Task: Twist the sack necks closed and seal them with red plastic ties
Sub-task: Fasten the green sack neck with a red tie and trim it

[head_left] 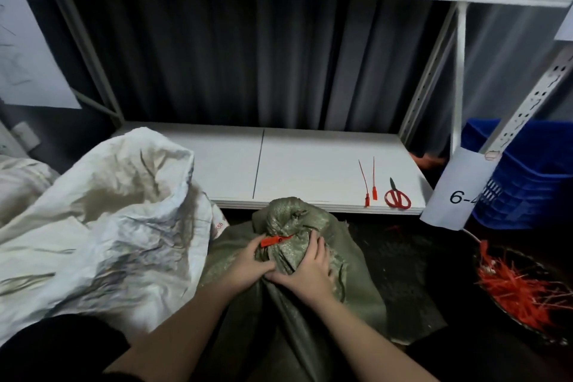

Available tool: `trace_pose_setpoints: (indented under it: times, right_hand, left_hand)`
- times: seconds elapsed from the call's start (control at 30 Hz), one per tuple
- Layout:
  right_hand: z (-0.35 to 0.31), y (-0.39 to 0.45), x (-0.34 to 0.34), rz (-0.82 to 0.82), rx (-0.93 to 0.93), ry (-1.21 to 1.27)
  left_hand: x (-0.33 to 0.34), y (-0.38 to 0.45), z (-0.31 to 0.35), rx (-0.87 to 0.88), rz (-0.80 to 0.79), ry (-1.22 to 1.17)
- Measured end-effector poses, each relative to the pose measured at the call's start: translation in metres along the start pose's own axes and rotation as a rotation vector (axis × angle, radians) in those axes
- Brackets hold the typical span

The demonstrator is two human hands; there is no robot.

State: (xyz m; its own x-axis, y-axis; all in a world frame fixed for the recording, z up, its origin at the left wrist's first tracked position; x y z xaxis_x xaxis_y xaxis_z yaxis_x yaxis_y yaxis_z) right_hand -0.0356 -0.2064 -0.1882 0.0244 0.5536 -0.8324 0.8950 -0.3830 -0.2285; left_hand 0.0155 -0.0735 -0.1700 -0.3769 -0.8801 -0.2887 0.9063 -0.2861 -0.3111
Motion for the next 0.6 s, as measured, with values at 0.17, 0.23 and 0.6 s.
trace_pose_setpoints:
  times: [0.17,0.23,0.6]
  right_hand:
    - [-0.005,-0.003,0.004,0.045,-0.029,0.043]
    - [-0.004,-0.001,0.006,0.059,0.01,0.042]
    - [-0.009,-0.016,-0.046,0.418,0.064,0.387]
  left_hand:
    - [-0.006,0.023,-0.002,0.013,0.055,-0.083]
    - [-0.005,0.025,0.008,0.066,-0.001,-0.061]
    - [-0.049,-0.002,0.032,0.165,0.051,-0.064]
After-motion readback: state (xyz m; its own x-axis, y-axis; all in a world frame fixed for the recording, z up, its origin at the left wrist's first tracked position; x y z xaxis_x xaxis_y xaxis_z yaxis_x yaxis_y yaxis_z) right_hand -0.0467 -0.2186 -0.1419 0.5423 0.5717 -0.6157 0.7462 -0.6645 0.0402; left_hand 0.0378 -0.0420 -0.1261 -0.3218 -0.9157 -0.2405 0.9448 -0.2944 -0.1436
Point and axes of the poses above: each hand's wrist, its own y-axis towards the middle knuckle, its own x-axis out of the palm, z = x × y, the point moved 5 cm from there along y, towards the middle knuckle, and after that the axes turned 8 degrees about -y, right-handed, at the moved point
